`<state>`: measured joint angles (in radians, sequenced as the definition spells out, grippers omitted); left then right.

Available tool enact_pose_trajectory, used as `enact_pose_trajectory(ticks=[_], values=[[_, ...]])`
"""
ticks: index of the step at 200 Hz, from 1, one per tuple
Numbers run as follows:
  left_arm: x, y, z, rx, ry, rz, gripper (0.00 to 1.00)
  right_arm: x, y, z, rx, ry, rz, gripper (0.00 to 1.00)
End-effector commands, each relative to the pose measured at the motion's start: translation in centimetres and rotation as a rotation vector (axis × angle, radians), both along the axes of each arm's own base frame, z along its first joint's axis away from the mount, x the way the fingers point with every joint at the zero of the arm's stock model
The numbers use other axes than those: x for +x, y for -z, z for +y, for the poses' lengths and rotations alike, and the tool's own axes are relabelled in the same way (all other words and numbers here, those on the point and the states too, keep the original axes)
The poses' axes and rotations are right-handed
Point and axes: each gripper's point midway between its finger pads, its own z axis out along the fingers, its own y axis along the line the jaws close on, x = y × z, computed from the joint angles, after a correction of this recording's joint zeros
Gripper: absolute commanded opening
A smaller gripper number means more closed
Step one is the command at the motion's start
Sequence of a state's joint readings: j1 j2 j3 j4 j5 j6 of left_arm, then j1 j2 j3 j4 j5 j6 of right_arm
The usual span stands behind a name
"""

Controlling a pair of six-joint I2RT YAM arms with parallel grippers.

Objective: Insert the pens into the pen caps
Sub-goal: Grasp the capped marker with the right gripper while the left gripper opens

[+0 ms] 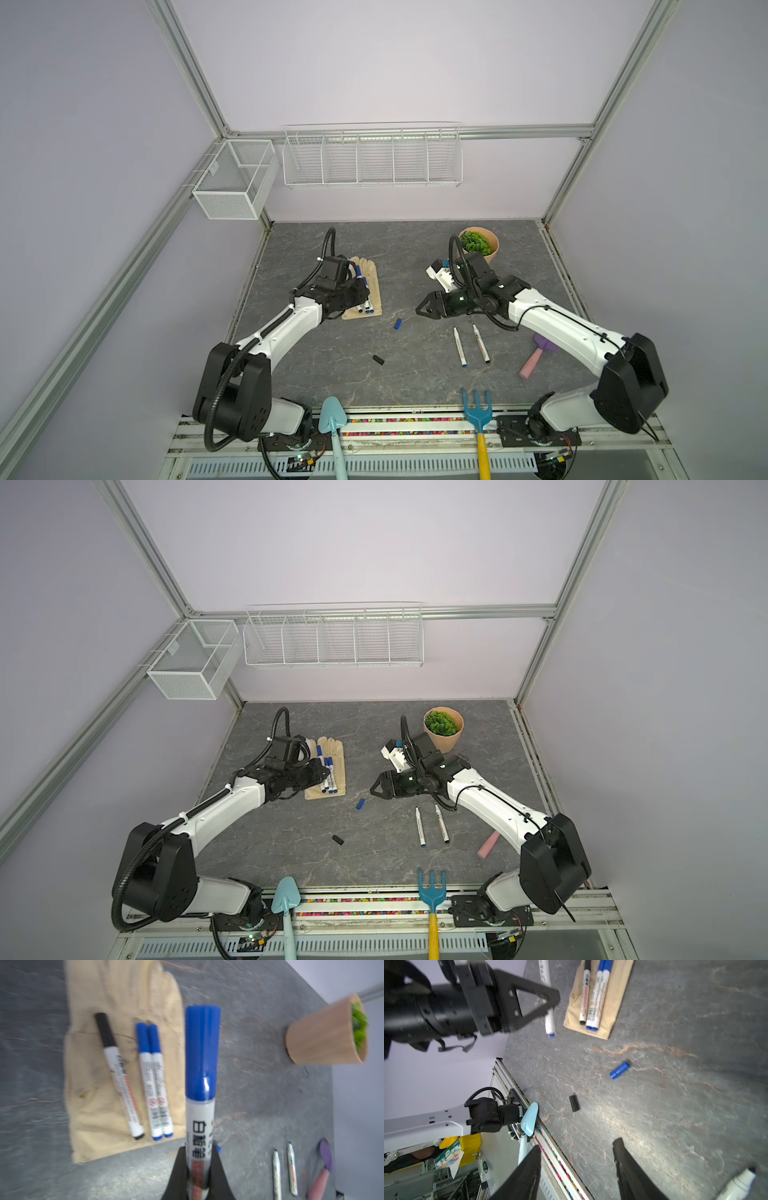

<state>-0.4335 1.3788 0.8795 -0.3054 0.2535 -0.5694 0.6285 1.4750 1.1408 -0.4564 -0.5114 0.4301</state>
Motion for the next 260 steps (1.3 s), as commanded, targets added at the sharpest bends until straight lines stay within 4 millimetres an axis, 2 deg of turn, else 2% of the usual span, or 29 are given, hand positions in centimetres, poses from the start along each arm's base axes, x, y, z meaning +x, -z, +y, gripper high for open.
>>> enact_pose_trajectory(ticks=[1,27,68,147,207,233,257,260], values=[[-2.4,-1.2,-2.7,-0.07,0.118,-0.056,0.0,1.8,-2.4,2.4,0.089,-0.03,-0.059,0.59],[-4.2,-2.5,-4.1,-0.139,0.159,-0.118,0.0,3.0,-2.6,4.4,0.115,-0.044,-0.046,0.58],[-5.6,-3.6,-4.7,-0.176,0.2,-0.155,0.0,4.5,-2.5,6.4,0.142,-0.06,-0.022,0.54],[-5.7,-3.6,-5.1,-0.184,0.218,-0.155,0.0,3.3,-0.8,9.4,0.176,-0.124,0.044,0.46],[-5.8,-3.6,-5.4,-0.208,0.219,-0.153,0.0,3.7,0.1,10.6,0.189,-0.126,0.071,0.27],[-5.8,-3.5,-5.3,-0.209,0.213,-0.156,0.0,3.9,0.3,10.8,0.19,-0.129,0.082,0.15],[-5.8,-3.3,-4.9,-0.195,0.196,-0.157,0.0,4.1,0.5,10.9,0.191,-0.131,0.083,0.1],[-5.8,-3.3,-4.9,-0.194,0.195,-0.158,0.05,4.1,0.5,10.9,0.191,-0.131,0.084,0.1]])
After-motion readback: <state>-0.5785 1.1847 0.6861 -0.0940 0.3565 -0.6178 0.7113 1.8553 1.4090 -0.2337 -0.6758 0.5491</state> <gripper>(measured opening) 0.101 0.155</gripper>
